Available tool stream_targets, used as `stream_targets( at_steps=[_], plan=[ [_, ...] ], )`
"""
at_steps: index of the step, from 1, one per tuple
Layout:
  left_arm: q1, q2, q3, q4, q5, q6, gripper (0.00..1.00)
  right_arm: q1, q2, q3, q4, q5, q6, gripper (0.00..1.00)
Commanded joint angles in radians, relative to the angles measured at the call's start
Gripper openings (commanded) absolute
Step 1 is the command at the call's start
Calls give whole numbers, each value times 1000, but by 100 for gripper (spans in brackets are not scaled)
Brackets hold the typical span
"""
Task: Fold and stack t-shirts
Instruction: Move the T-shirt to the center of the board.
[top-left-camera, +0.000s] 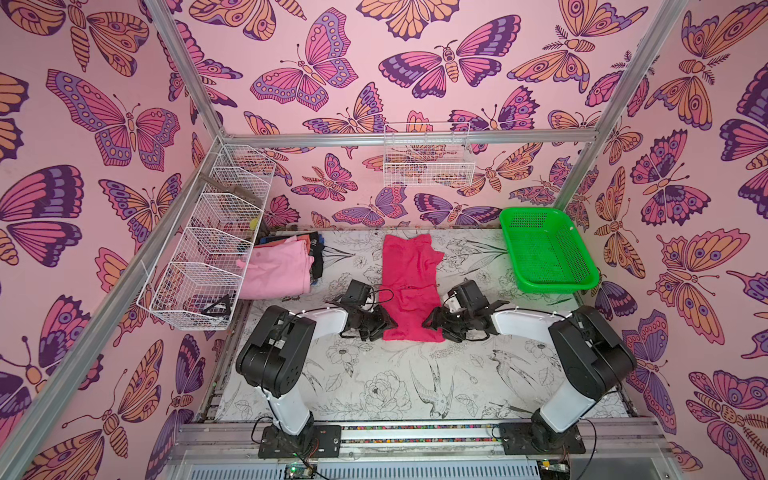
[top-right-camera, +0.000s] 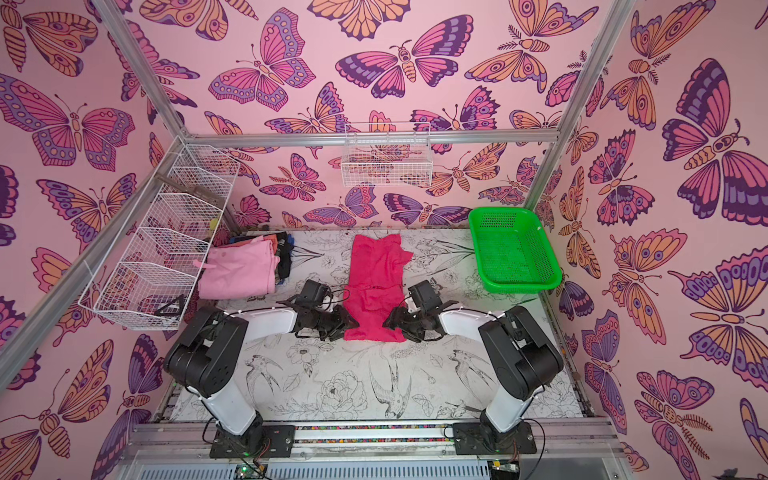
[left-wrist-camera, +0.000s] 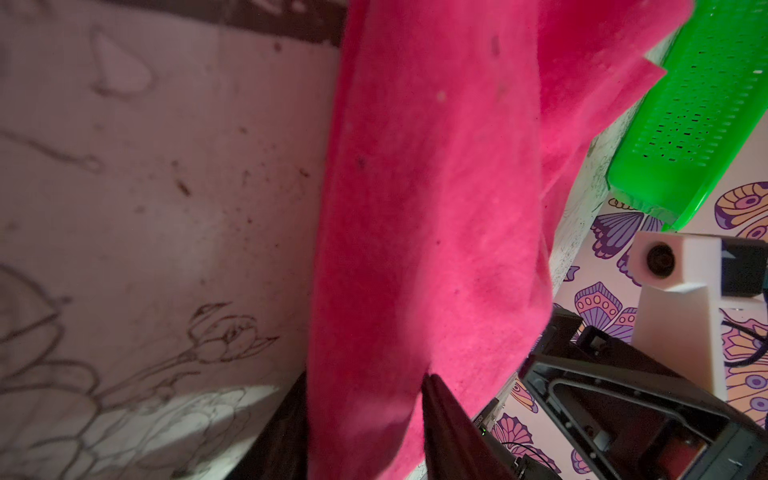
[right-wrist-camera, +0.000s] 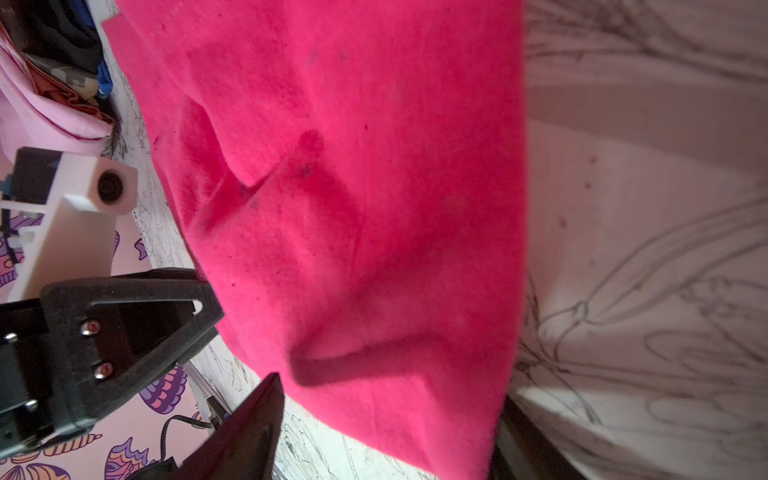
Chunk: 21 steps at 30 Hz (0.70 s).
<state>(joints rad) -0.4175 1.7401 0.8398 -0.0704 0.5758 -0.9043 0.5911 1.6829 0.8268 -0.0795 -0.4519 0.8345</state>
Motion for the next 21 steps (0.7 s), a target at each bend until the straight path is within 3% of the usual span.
stream_targets(
  at_steps=[1, 10, 21],
  plan=[
    [-10, 29, -33, -52, -32, -8, 45, 9, -4, -45, -180, 82, -2, 73],
    [-10, 50, -44, -52, -36, -8, 43, 5, -88, -57, -262, 130, -19, 74],
    [-10, 55, -44, -52, -39, -5, 43, 5, 10, -39, -196, 103, -15, 73]
  ],
)
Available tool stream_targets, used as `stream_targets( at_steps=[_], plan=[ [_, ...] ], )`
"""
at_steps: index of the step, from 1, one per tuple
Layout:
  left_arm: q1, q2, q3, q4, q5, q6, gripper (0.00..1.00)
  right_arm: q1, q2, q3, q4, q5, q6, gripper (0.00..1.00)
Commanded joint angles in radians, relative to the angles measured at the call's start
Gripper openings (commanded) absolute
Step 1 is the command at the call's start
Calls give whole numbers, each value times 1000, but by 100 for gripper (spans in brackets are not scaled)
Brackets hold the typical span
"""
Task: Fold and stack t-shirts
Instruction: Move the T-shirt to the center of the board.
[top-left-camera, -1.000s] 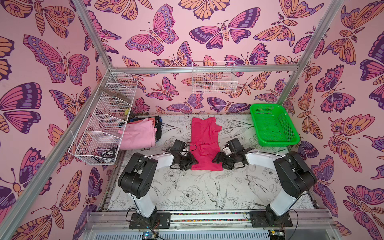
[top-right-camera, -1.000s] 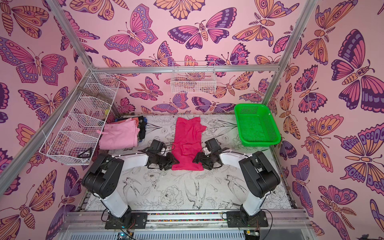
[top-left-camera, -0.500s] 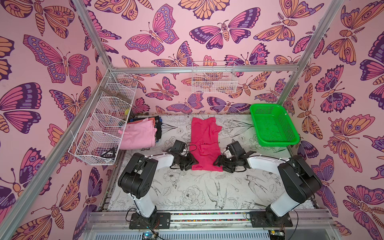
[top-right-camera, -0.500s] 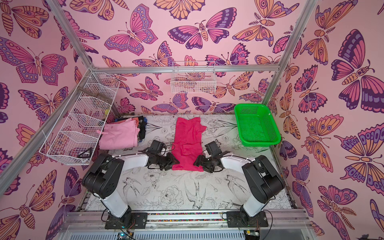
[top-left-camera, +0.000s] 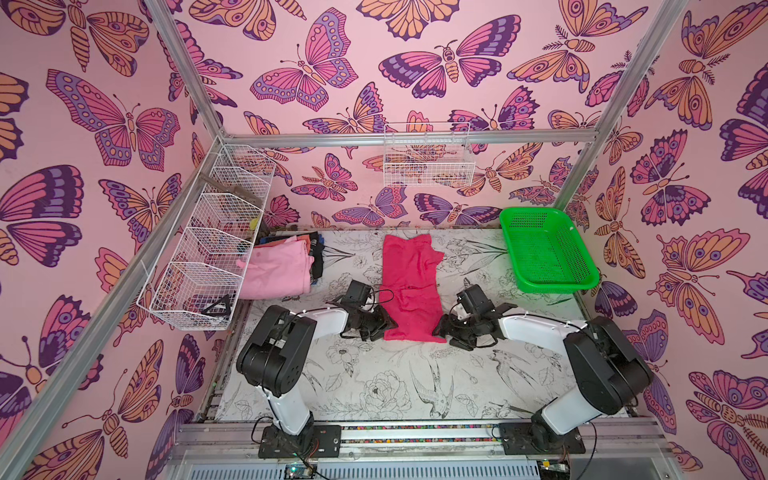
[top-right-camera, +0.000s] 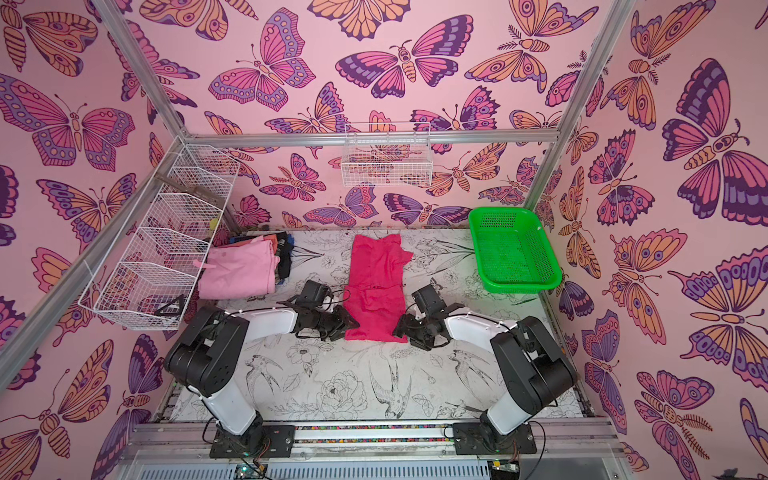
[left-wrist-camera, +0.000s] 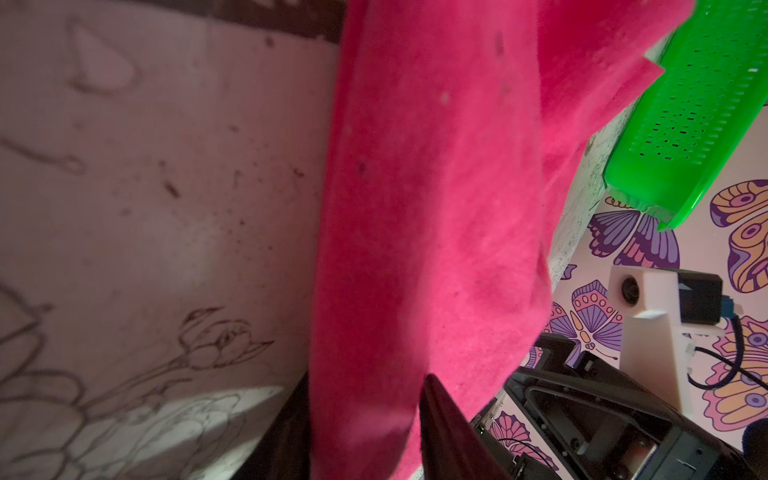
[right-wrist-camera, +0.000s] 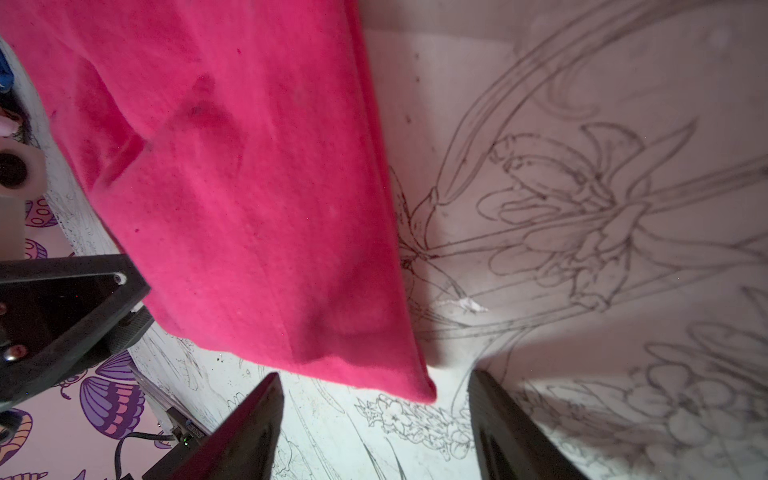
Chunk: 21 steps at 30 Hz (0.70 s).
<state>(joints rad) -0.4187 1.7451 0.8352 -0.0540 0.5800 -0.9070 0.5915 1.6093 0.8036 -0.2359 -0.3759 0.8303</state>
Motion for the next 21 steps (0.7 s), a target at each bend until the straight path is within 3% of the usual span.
stream_targets(
  at_steps=[1, 21],
  plan=[
    [-9, 52, -39, -68, -43, -3, 43, 4, 94, -10, -34, 21, -10, 73],
    [-9, 100, -10, -67, -42, -5, 42, 23, 149, 0, 2, -6, 16, 66]
  ],
)
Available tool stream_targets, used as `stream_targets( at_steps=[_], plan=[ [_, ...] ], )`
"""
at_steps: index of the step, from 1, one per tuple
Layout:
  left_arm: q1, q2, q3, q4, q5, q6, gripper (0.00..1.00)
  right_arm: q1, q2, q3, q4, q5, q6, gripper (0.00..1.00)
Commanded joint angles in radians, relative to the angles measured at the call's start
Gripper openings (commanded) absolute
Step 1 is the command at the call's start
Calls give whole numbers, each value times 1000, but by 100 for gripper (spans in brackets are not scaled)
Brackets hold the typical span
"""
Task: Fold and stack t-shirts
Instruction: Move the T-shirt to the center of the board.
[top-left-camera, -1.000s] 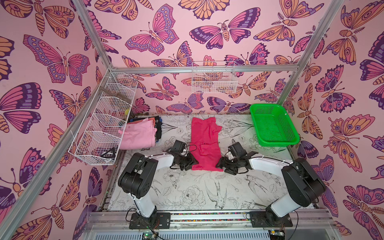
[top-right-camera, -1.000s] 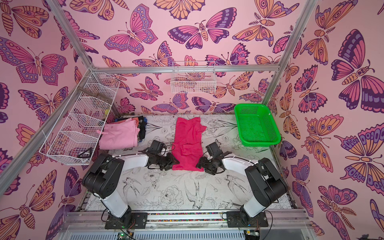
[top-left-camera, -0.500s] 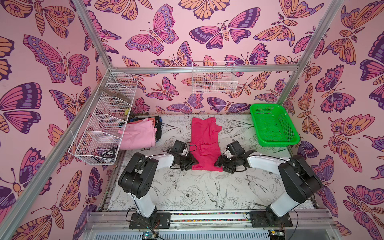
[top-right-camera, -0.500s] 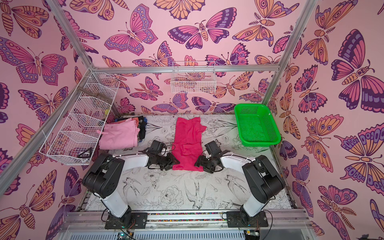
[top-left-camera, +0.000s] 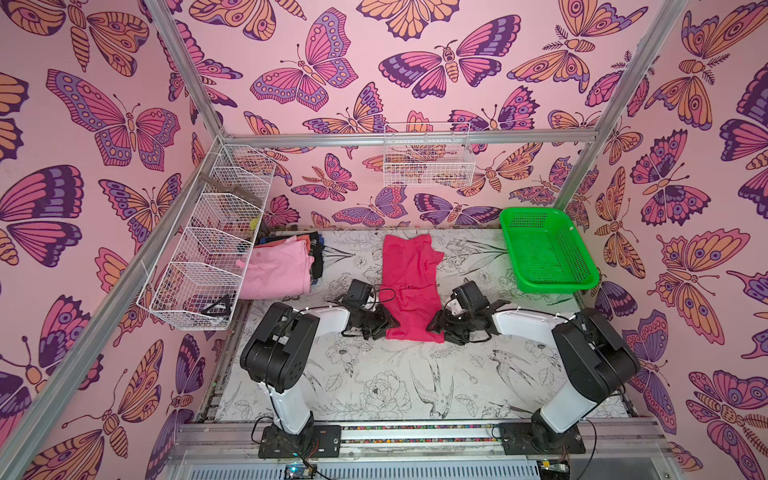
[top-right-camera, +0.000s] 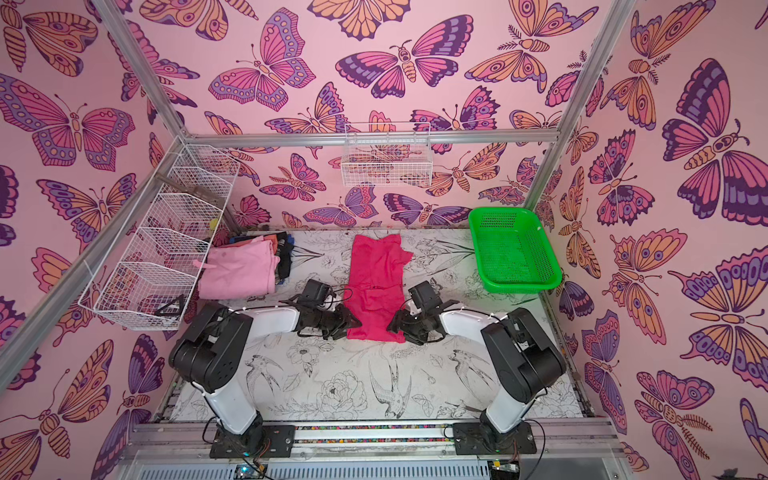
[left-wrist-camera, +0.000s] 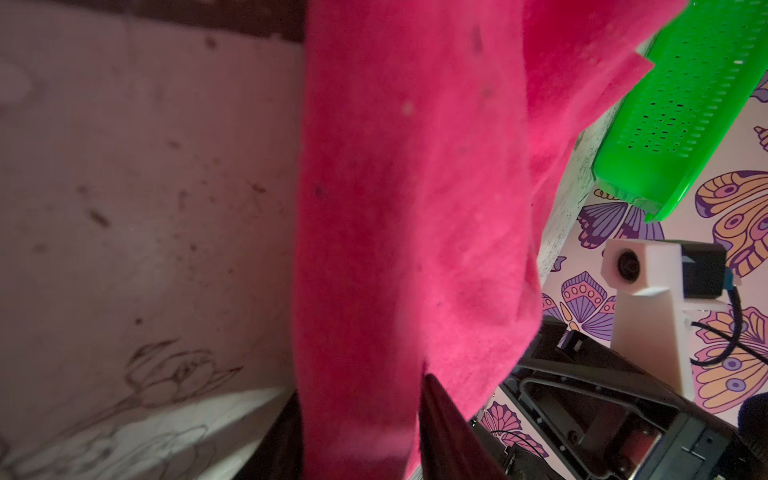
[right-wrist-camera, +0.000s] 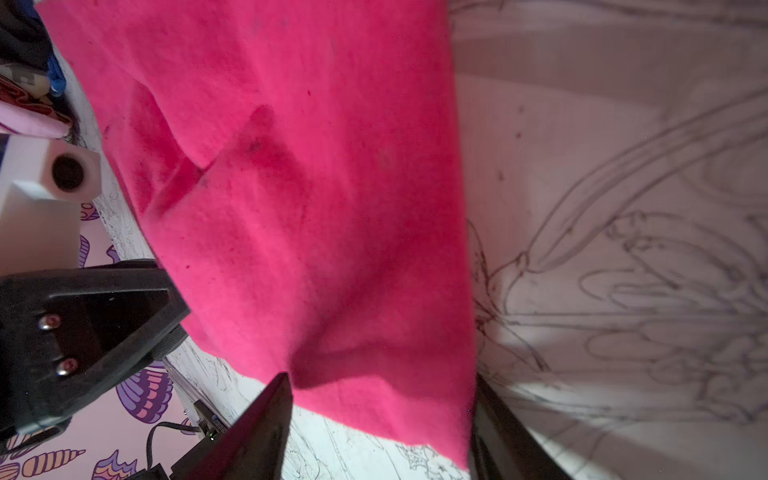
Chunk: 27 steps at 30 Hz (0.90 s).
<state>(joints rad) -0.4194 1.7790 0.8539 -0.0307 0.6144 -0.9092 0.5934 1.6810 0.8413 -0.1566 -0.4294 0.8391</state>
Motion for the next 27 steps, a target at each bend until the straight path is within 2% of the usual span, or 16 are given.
stream_targets(
  at_steps=[1, 6, 13, 18, 22, 27],
  plan=[
    [-9, 68, -27, -91, -74, -2, 42, 23, 79, -36, -78, 47, 8, 65],
    [-9, 74, -19, -91, -71, -3, 42, 32, 76, -45, -75, 45, 18, 54],
    [-10, 80, -12, -91, -70, -5, 42, 39, 72, -56, -68, 49, 30, 31],
    [-10, 89, -9, -91, -69, -6, 40, 39, 75, -53, -64, 48, 31, 24],
    [-13, 89, -1, -92, -70, -3, 34, 39, 75, -48, -65, 50, 31, 23],
    [-18, 107, 5, -93, -62, -8, 17, 39, 76, -48, -58, 49, 36, 20]
  ],
)
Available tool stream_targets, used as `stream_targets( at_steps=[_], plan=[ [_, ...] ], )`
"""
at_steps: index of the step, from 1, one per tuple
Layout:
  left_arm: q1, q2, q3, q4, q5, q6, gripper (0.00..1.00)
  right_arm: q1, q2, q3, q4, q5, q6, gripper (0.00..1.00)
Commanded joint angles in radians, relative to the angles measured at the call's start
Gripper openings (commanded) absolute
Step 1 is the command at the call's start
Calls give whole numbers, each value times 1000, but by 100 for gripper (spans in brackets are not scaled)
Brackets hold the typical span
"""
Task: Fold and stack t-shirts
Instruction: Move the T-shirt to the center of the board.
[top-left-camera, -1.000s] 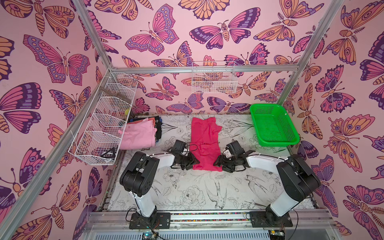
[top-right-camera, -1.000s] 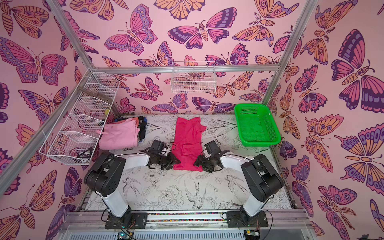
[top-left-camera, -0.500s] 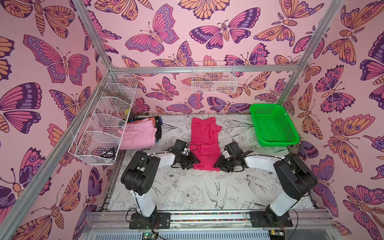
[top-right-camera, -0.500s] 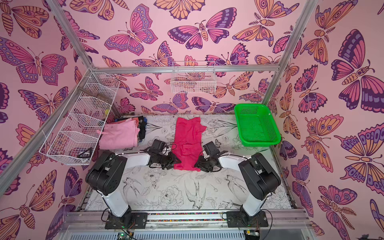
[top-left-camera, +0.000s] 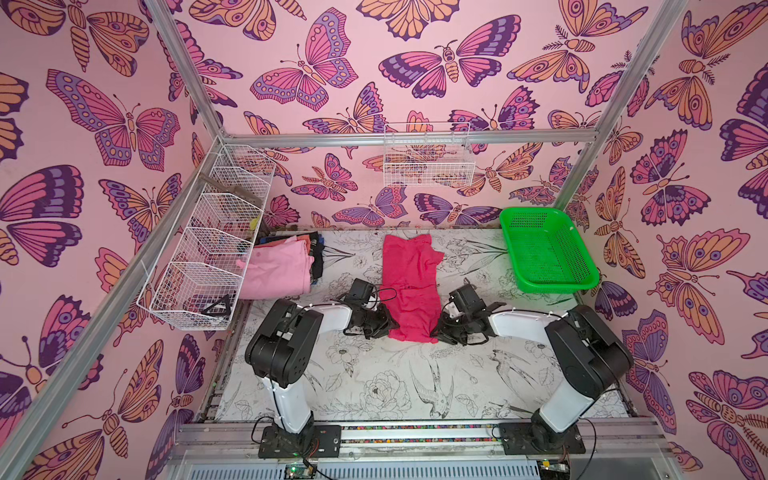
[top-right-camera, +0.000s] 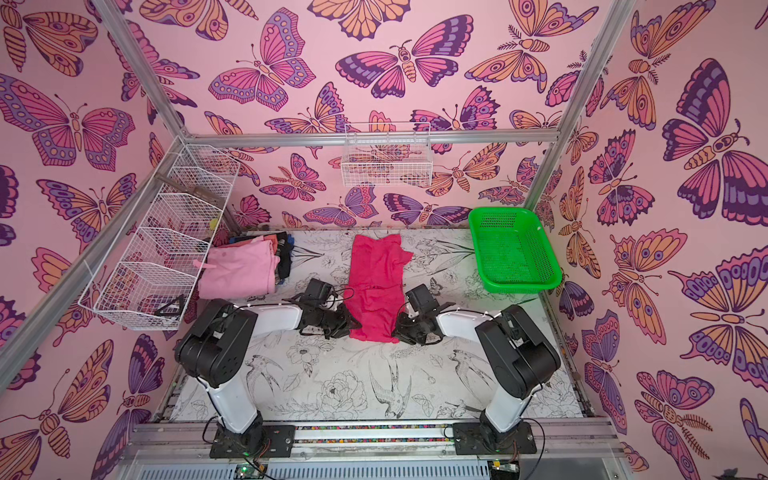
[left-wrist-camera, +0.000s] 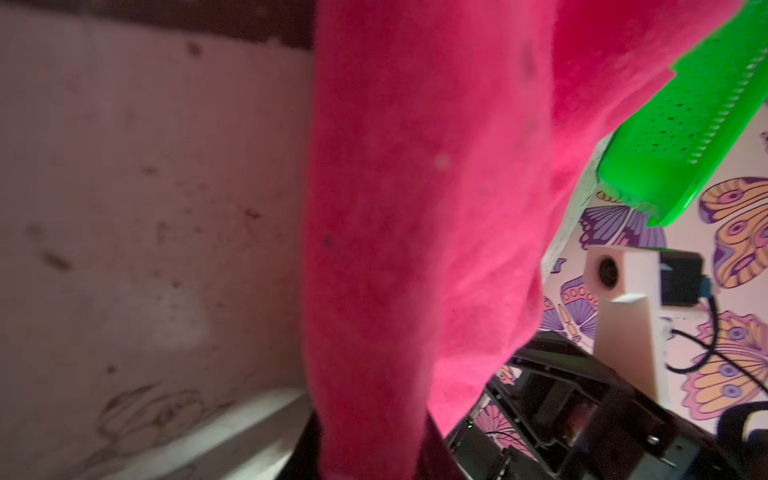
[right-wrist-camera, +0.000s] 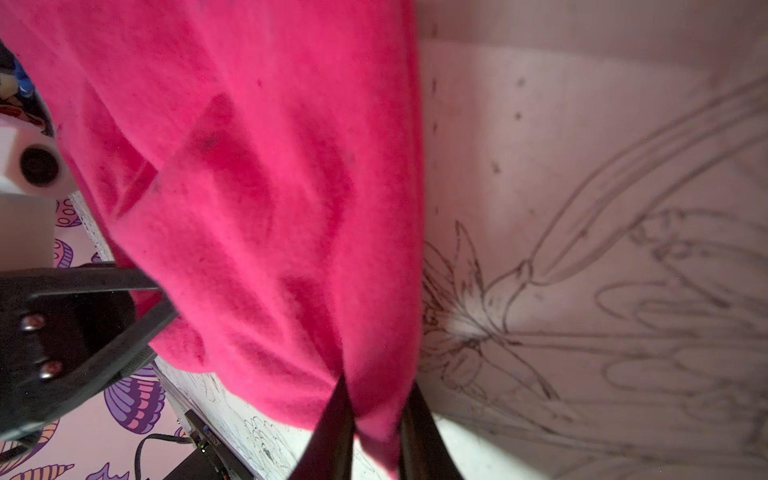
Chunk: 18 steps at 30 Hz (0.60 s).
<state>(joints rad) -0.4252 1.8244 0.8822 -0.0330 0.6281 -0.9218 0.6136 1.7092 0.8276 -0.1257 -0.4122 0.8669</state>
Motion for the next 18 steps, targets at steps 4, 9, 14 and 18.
stream_targets(
  at_steps=[4, 9, 14, 18],
  plan=[
    [-17, 76, -27, -92, -73, -6, 5, 18, 47, -33, -81, 32, 11, 17],
    [-22, 49, -56, -97, -73, -24, 0, 20, 29, -38, -94, 35, 13, 4],
    [-41, -37, -127, -101, -82, -63, 0, 44, -31, -59, -127, 53, 20, 0],
    [-77, -124, -190, -107, -98, -98, 0, 92, -96, -68, -167, 82, 36, 0]
  ],
)
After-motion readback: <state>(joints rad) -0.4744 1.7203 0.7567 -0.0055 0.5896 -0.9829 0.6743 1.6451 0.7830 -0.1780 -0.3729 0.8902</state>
